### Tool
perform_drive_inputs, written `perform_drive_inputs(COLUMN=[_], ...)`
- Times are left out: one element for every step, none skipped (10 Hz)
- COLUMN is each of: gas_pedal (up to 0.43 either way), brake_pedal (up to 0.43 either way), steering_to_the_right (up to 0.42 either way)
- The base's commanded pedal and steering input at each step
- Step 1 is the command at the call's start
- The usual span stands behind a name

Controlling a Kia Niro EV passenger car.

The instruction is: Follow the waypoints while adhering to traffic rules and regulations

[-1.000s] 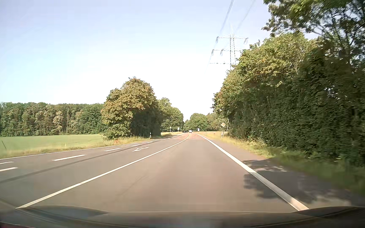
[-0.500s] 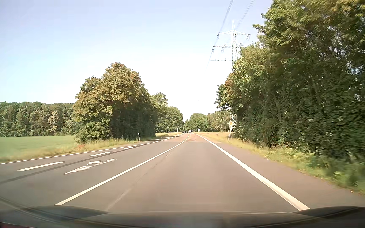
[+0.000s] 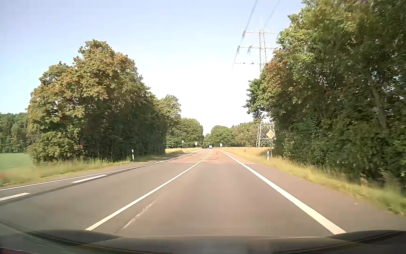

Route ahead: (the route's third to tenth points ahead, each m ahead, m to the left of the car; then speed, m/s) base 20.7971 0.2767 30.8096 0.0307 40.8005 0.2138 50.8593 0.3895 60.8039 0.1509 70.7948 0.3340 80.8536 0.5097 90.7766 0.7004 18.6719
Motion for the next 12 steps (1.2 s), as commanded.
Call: perform_drive_inputs(gas_pedal=[0.150, 0.150, 0.150, 0.150, 0.150, 0.150, 0.150, 0.150, 0.150, 0.150, 0.150, 0.150], brake_pedal=[0.030, 0.030, 0.030, 0.030, 0.030, 0.030, 0.030, 0.030, 0.030, 0.030, 0.030, 0.030], steering_to_the_right=[0.000, 0.000, 0.000, 0.000, 0.000, 0.000, 0.000, 0.000, 0.000, 0.000, 0.000, 0.000])
